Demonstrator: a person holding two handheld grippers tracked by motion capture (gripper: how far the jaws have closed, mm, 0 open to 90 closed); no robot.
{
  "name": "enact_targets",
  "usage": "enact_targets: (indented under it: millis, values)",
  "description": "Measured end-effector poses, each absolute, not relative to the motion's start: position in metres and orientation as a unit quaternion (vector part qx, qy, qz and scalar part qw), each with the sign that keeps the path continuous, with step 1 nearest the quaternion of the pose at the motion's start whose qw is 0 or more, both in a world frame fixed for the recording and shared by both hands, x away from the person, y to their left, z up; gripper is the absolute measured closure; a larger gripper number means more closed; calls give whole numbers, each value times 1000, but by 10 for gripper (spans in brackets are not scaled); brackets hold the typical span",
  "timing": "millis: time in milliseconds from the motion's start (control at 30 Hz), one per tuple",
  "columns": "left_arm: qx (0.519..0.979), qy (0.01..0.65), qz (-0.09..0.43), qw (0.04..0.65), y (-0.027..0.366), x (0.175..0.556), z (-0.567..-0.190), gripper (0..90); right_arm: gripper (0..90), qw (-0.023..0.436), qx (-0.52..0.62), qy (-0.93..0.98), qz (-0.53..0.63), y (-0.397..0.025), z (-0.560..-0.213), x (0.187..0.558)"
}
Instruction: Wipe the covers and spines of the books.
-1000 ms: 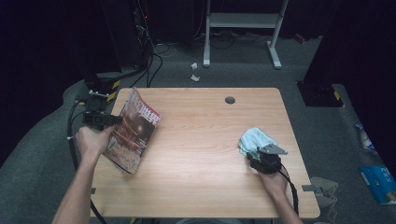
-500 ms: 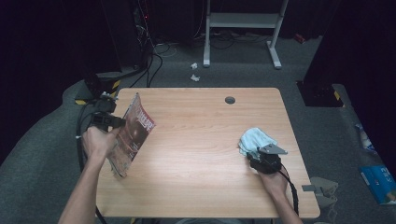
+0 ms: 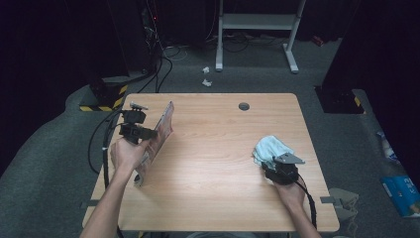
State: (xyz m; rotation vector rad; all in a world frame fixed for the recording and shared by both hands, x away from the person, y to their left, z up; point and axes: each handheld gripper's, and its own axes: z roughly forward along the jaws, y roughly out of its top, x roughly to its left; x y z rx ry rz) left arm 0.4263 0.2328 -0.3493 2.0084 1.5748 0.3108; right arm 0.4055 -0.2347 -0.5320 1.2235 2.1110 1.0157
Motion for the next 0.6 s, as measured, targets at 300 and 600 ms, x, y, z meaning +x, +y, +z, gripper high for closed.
enact_targets:
  millis: [300, 600]
  values:
    - [759, 574, 76, 297, 206, 431, -372, 843, 453, 247, 449, 774, 372, -235, -532, 405]
    - [766, 560, 58, 311, 187, 435, -390, 842, 453, 247, 449, 774, 372, -235, -532, 405]
